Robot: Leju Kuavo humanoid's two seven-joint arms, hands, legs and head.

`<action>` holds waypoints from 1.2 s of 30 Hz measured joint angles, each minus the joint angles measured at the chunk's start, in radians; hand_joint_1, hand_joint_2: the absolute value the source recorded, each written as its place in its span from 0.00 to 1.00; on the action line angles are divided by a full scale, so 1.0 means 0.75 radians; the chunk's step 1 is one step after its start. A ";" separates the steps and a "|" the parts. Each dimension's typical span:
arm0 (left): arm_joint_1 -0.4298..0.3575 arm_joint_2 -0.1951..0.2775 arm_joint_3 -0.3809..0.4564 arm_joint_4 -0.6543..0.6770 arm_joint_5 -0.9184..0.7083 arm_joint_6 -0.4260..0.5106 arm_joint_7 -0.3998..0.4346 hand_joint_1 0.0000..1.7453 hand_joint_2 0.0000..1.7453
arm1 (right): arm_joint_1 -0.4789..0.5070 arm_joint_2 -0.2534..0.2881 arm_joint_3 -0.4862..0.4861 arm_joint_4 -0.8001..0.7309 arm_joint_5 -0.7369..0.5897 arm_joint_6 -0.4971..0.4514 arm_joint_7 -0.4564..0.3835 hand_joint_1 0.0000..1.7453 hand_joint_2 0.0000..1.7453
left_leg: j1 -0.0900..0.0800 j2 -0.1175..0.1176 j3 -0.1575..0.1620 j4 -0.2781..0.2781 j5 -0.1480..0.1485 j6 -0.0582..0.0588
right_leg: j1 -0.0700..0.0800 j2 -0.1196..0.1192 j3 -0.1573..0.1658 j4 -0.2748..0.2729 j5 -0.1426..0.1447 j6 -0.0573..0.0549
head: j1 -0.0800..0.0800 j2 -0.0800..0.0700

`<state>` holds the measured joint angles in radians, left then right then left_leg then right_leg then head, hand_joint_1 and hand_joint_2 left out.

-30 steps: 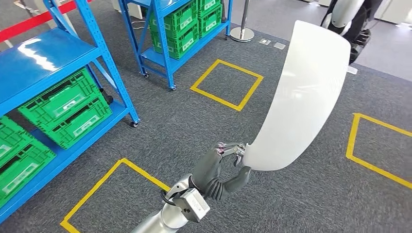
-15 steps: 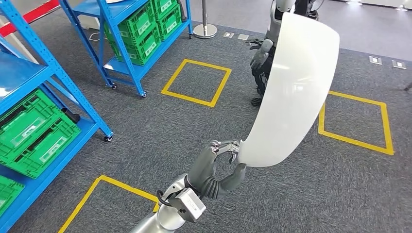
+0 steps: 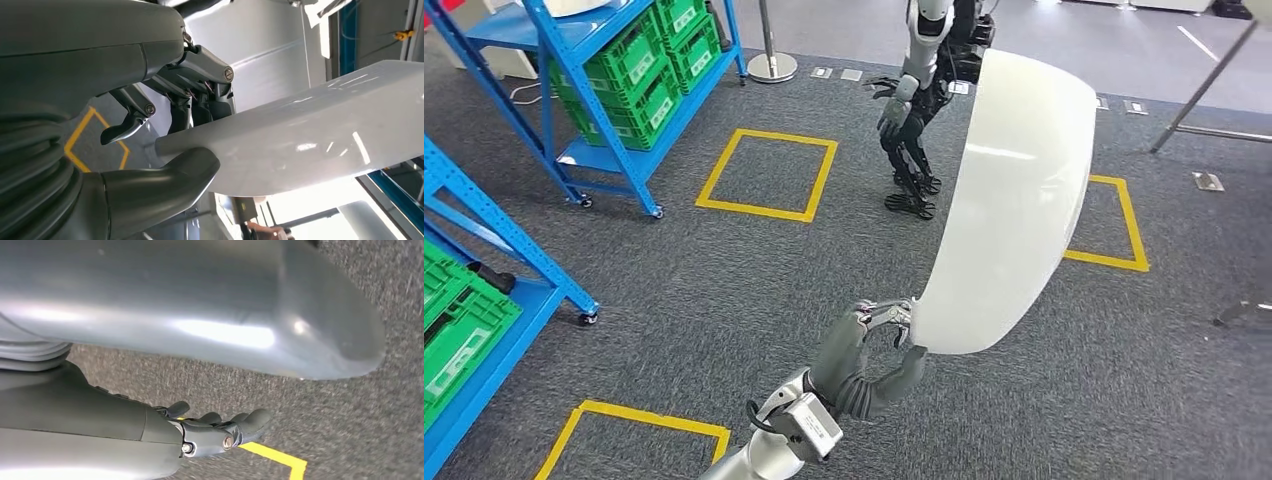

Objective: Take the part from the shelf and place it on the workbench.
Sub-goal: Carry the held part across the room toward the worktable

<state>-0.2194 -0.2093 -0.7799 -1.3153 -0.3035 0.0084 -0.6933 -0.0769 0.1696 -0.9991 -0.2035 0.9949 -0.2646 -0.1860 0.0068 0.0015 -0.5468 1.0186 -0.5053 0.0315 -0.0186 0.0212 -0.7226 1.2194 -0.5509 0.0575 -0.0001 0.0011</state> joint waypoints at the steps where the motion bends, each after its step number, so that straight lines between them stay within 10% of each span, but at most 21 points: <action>1: 0.002 0.001 0.000 0.004 0.016 -0.003 -0.002 1.00 1.00 | 0.002 -0.003 0.000 0.000 0.000 -0.001 -0.004 0.00 0.00 | -0.002 0.023 -0.001 0.001 -0.001 0.001 | 0.000 -0.010 -0.034 0.071 -0.025 0.002 | 0.000 0.000; 3: 0.002 0.002 -0.003 0.011 0.051 -0.005 -0.005 1.00 1.00 | 0.008 -0.012 0.000 0.000 0.001 -0.001 -0.007 0.00 0.00 | -0.003 0.064 -0.002 0.003 -0.005 0.002 | 0.000 -0.022 -0.029 0.078 -0.005 0.004 | 0.001 0.000; 8: -0.020 -0.003 -0.028 0.018 0.100 -0.004 -0.009 1.00 1.00 | 0.010 -0.039 -0.001 -0.001 0.001 -0.003 0.017 0.00 0.00 | -0.014 0.129 0.003 0.017 -0.024 -0.023 | 0.011 -0.102 0.158 -0.261 0.115 -0.022 | 0.000 0.000; 11: -0.034 -0.008 -0.046 0.025 0.101 0.005 -0.010 1.00 1.00 | 0.017 -0.049 -0.001 -0.001 -0.002 -0.002 0.042 0.00 0.00 | -0.014 0.142 0.013 0.016 -0.033 -0.044 | 0.010 -0.066 0.158 -0.265 0.122 -0.044 | -0.002 0.000; 17: -0.039 -0.004 -0.053 0.049 0.084 0.056 -0.011 1.00 1.00 | 0.019 -0.052 -0.001 -0.001 0.020 0.027 0.101 0.00 0.00 | -0.004 0.007 -0.147 0.370 -0.205 -0.064 | 0.001 0.023 0.155 -0.274 0.133 -0.065 | -0.010 0.000; 22: -0.026 0.008 -0.053 0.052 0.047 0.075 -0.011 1.00 1.00 | 0.018 -0.047 -0.001 -0.001 0.030 0.040 0.062 0.00 0.00 | 0.003 -0.087 -0.018 0.065 -0.028 -0.047 | 0.000 0.113 0.150 -0.267 0.140 -0.047 | -0.011 0.000; 25: -0.017 0.012 -0.052 0.045 0.028 0.068 -0.009 1.00 1.00 | 0.015 -0.046 -0.001 -0.001 0.027 0.045 -0.007 0.00 0.00 | -0.006 -0.092 -0.002 0.019 -0.016 -0.027 | -0.008 0.154 0.137 -0.272 0.150 -0.015 | -0.010 0.000; 28: -0.021 0.009 -0.052 0.035 0.013 0.051 -0.005 1.00 1.00 | 0.011 -0.046 -0.001 -0.001 0.027 0.044 -0.065 0.00 0.00 | -0.008 -0.041 0.005 0.003 -0.002 0.002 | -0.007 0.077 0.102 -0.212 0.115 0.000 | -0.005 0.000; 32: -0.022 0.009 -0.051 0.037 -0.006 0.037 0.004 1.00 1.00 | -0.017 -0.046 0.001 -0.001 0.024 0.044 -0.096 0.00 0.00 | -0.017 0.046 0.001 0.001 -0.002 0.015 | 0.000 -0.016 -0.039 0.089 -0.021 0.008 | 0.002 0.000; 36: -0.026 0.007 -0.050 0.038 -0.022 0.034 0.009 1.00 1.00 | -0.020 -0.046 0.000 -0.001 0.017 0.044 -0.071 0.00 0.00 | -0.023 0.115 0.003 0.009 -0.014 0.010 | 0.007 -0.073 0.101 -0.137 0.091 -0.004 | 0.002 0.000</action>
<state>-0.2392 -0.2042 -0.8178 -1.2870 -0.3199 0.0337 -0.6865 -0.0918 0.1350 -0.9990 -0.2045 1.0076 -0.2315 -0.2392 -0.0101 0.0880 -0.5447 1.0256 -0.5157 0.0388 -0.0134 -0.0337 -0.6465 1.1164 -0.4823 0.0542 0.0016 0.0011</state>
